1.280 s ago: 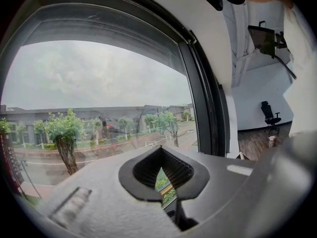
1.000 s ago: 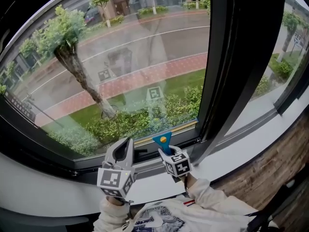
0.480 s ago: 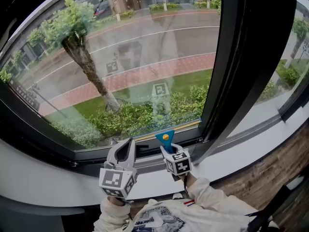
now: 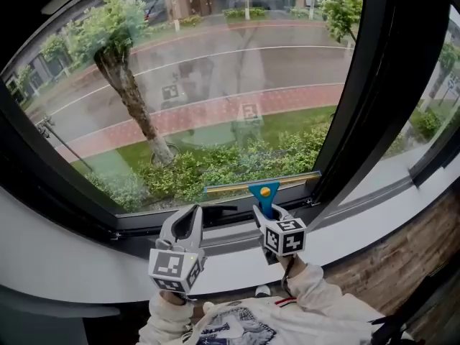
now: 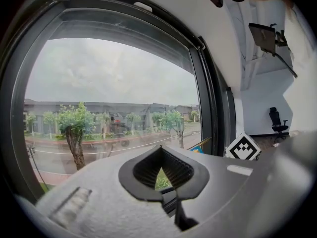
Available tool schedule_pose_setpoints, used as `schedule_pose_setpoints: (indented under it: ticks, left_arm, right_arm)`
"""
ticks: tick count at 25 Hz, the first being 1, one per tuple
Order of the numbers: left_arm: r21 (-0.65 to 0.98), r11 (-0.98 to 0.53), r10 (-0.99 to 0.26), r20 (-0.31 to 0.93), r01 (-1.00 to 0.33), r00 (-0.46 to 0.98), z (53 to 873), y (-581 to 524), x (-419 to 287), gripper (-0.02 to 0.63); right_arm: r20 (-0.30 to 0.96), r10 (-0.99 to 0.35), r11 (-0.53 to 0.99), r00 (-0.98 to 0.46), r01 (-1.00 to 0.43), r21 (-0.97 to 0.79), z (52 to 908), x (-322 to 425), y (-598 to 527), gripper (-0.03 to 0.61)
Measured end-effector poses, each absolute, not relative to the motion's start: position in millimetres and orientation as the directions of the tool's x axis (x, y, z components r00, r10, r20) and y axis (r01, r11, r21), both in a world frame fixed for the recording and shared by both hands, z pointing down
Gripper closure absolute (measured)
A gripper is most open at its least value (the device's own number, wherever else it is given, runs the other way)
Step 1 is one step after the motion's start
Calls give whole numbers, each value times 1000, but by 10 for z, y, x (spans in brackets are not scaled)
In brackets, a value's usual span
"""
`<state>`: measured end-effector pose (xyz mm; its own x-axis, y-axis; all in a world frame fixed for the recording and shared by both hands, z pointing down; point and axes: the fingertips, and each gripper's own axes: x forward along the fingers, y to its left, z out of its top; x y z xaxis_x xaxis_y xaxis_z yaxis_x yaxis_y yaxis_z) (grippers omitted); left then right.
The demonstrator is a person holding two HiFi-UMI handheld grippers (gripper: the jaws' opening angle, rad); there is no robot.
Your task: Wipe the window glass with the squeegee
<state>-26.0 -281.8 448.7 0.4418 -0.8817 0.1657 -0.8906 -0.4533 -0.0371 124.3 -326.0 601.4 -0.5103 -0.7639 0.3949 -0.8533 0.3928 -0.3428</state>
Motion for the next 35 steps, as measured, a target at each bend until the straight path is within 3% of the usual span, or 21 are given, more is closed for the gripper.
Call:
schedule_pose_setpoints:
  ticks: [7,18,35]
  left_arm:
    - [-53,-429,-899,127,-902,420,4362,-2528,-1126,614]
    - [-121,-398,-917,72,-910,391,3724,-2345,-2563,614]
    - [-148,-328,-940,-46,-933,338,2739,-2513,-2833,614]
  right_arm:
    - [292,-844,360,-449,-879,-312,5256,869,-3101,500]
    - [108,-867,467,-487,-868,-168,3777,-798,-2939,500]
    - [-155,-851,511,-502,-859,-23,1337,-1583,-3327,500]
